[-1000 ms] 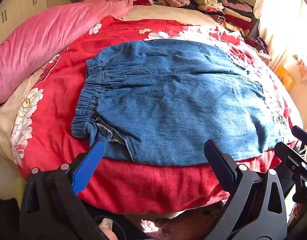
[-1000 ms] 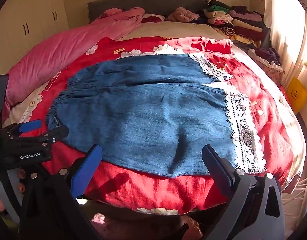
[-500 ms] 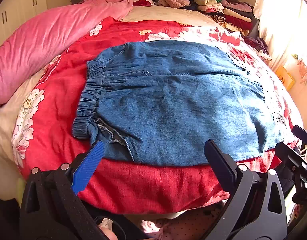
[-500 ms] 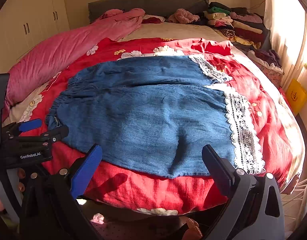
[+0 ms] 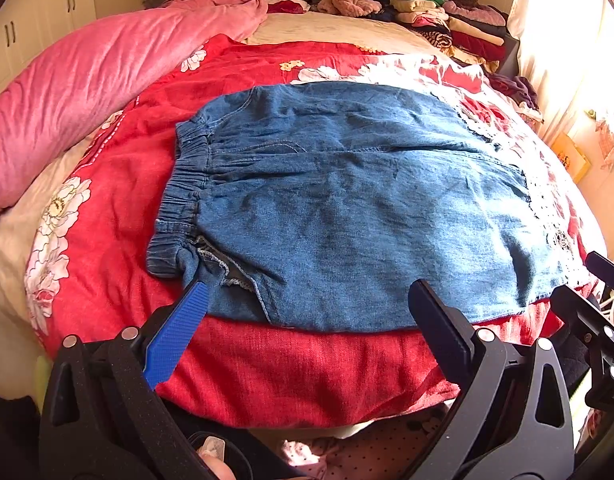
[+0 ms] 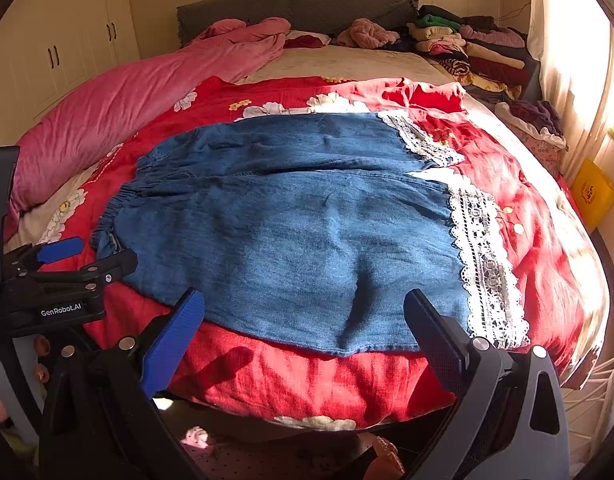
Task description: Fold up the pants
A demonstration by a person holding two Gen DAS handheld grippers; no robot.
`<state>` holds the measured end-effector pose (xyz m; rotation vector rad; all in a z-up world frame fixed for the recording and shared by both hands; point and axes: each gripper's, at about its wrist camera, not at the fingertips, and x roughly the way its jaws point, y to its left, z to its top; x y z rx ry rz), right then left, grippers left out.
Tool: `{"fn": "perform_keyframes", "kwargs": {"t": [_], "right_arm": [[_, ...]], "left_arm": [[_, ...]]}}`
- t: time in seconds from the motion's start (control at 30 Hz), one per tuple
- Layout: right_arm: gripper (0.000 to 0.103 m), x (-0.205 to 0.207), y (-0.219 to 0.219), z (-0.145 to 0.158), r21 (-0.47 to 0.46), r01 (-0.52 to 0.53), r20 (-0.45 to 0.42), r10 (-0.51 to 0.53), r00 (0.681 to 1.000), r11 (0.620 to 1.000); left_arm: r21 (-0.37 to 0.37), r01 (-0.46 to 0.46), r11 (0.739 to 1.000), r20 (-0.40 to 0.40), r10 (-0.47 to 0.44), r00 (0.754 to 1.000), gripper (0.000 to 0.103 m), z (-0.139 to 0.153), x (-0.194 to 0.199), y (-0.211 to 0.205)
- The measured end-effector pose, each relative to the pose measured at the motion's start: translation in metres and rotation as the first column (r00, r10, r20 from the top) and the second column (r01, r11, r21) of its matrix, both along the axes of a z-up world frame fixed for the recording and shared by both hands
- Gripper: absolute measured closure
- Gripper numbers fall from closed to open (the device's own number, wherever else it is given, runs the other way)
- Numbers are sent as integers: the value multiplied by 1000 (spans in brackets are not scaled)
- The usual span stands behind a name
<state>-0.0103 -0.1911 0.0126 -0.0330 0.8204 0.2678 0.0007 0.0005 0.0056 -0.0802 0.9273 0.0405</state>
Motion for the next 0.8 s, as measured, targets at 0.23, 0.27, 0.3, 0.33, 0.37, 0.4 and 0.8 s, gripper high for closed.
{"fn": "perform_keyframes", "kwargs": {"t": [0.23, 0.27, 0.3, 0.33, 0.37, 0.4, 0.8], "right_arm": [[4, 0, 0, 1, -3, 1, 4, -1, 1000, 1000], [4, -1, 0, 1, -3, 2, 6, -1, 1000, 1000], [4, 0, 0, 1, -3, 1, 6, -1, 1000, 1000], [4, 0, 0, 1, -3, 2, 6, -2, 1000, 1000], [4, 0, 0, 1, -2, 1, 6, -1, 1000, 1000], [4, 0, 0, 1, -3, 2, 5, -2, 1000, 1000], [4, 1, 0, 1, -4, 2, 4, -2, 1000, 1000]], "left_arm": [[2, -2, 1000, 1, 2, 1000, 9, 0, 0, 0], [3, -3, 1000, 2, 3, 1000, 9, 1, 0, 1], [2, -3, 1000, 2, 3, 1000, 9, 1, 1, 1], [2, -3, 1000, 2, 3, 1000, 9, 1, 1, 2], [3, -3, 1000, 1, 3, 1000, 9, 1, 1, 1], [3, -5, 1000, 2, 5, 1000, 9, 2, 0, 2], [6, -14, 1000, 6, 14, 1000, 9, 2, 1, 4]]}}
